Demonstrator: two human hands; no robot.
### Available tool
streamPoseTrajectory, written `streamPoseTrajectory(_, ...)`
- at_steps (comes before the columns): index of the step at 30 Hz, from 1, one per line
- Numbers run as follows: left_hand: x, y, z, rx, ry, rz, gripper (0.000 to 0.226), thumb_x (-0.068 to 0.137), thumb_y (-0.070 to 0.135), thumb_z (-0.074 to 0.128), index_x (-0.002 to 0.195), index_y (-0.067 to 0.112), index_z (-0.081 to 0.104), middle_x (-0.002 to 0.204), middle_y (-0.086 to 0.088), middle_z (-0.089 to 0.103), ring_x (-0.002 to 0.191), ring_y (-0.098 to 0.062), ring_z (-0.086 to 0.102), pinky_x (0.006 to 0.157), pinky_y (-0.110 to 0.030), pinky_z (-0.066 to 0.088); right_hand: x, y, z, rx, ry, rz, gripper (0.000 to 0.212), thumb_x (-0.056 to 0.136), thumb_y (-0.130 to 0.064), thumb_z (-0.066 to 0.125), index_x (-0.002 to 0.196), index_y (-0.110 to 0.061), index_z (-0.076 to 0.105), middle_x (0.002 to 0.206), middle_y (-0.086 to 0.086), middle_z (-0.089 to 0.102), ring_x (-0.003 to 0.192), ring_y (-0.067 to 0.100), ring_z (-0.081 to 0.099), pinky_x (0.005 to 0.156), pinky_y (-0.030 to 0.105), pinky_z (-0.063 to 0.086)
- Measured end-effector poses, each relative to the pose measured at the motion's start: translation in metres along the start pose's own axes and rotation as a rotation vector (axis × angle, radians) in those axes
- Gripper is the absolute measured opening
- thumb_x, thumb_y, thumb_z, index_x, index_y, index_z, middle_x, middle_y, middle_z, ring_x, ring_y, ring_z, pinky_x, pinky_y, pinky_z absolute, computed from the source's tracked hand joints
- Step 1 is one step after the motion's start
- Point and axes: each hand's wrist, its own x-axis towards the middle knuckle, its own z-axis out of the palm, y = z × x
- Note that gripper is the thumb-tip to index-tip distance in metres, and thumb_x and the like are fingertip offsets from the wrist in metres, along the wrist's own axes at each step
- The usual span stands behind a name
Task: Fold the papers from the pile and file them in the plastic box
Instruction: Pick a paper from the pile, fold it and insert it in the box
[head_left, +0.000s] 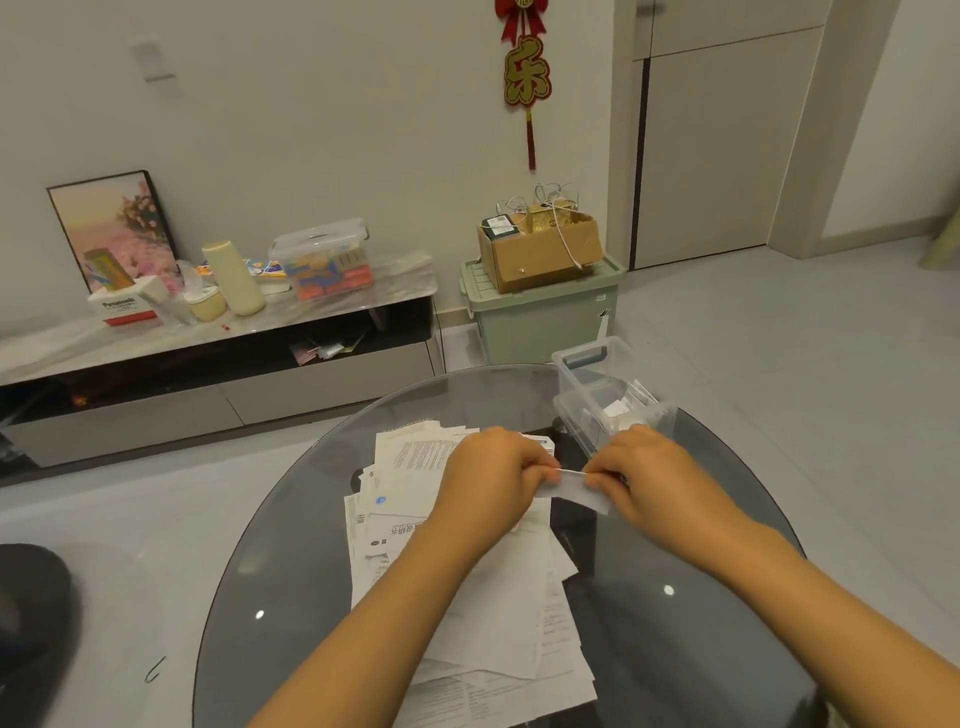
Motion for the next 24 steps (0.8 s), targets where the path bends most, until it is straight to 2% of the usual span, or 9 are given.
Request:
streamPoseTrajectory(3,0.026,0.016,-0.002,-0.007,-0.018,0.046,0.02,0.092,0.023,0.057,0.103,0.021,0.074,0.104,0.001,0.068,0.087,-0.012,0.054,0.076,-0.021,0.041,0.006,0.014,-0.018,-0.009,0.042,0.088,0.02,0.092,-0.024,0.053,0.091,-0.015,0.071,0.085,0.002,0.063,0.086,0.014,0.047,0.073,0.026,0.04)
streamPoseTrajectory(7,0.066,0.032,-0.004,-0.128,-0.016,0.113,0.02,0.091,0.015,0.058,0.104,0.016,0.073,0.103,-0.002,0.069,0.09,-0.013,0.059,0.085,-0.023,0.046,0.022,0.033,-0.038,0.006,0.183,0.216,0.013,0.088,-0.024,0.06,0.09,-0.019,0.071,0.084,0.0,0.067,0.085,0.016,0.054,0.074,0.034,0.048)
streamPoseTrajectory(11,0.108,0.04,0.003,-0.126,-0.013,0.142,0.018,0.09,0.012,0.06,0.102,0.014,0.074,0.101,-0.004,0.072,0.094,-0.016,0.063,0.087,-0.024,0.047,0.041,0.05,-0.046,-0.05,0.246,0.333,0.011,0.088,-0.024,0.059,0.09,-0.022,0.069,0.087,-0.003,0.068,0.086,0.017,0.057,0.071,0.032,0.048)
streamPoseTrajectory(15,0.149,0.042,0.016,0.001,-0.073,0.178,0.018,0.088,0.008,0.06,0.099,0.012,0.074,0.097,-0.005,0.072,0.09,-0.018,0.062,0.077,-0.022,0.044,0.064,0.065,-0.041,-0.074,0.19,0.44,0.011,0.086,-0.022,0.057,0.086,-0.021,0.068,0.087,0.0,0.069,0.082,0.021,0.06,0.067,0.03,0.047)
streamPoseTrajectory(19,0.172,0.038,0.021,0.113,-0.176,0.188,0.018,0.088,0.005,0.06,0.097,0.012,0.074,0.101,-0.005,0.071,0.094,-0.02,0.063,0.083,-0.03,0.049,0.081,0.072,-0.031,-0.053,0.092,0.534,0.01,0.084,-0.022,0.058,0.078,-0.022,0.066,0.084,0.001,0.069,0.079,0.022,0.062,0.066,0.029,0.048)
streamPoseTrajectory(21,0.181,0.035,0.024,0.148,-0.223,0.198,0.018,0.087,0.005,0.061,0.098,0.012,0.074,0.101,-0.005,0.071,0.093,-0.02,0.063,0.082,-0.029,0.049,0.089,0.075,-0.025,-0.059,0.041,0.575,0.009,0.082,-0.022,0.06,0.079,-0.018,0.066,0.084,0.002,0.068,0.078,0.024,0.061,0.065,0.029,0.049)
streamPoseTrajectory(24,0.19,0.033,0.032,0.219,-0.331,0.215,0.019,0.085,0.004,0.062,0.095,0.013,0.075,0.096,-0.004,0.072,0.089,-0.019,0.064,0.08,-0.029,0.05,0.099,0.077,-0.021,-0.142,-0.073,0.596,0.006,0.079,-0.02,0.062,0.08,-0.014,0.06,0.072,0.002,0.057,0.068,0.023,0.052,0.06,0.025,0.04)
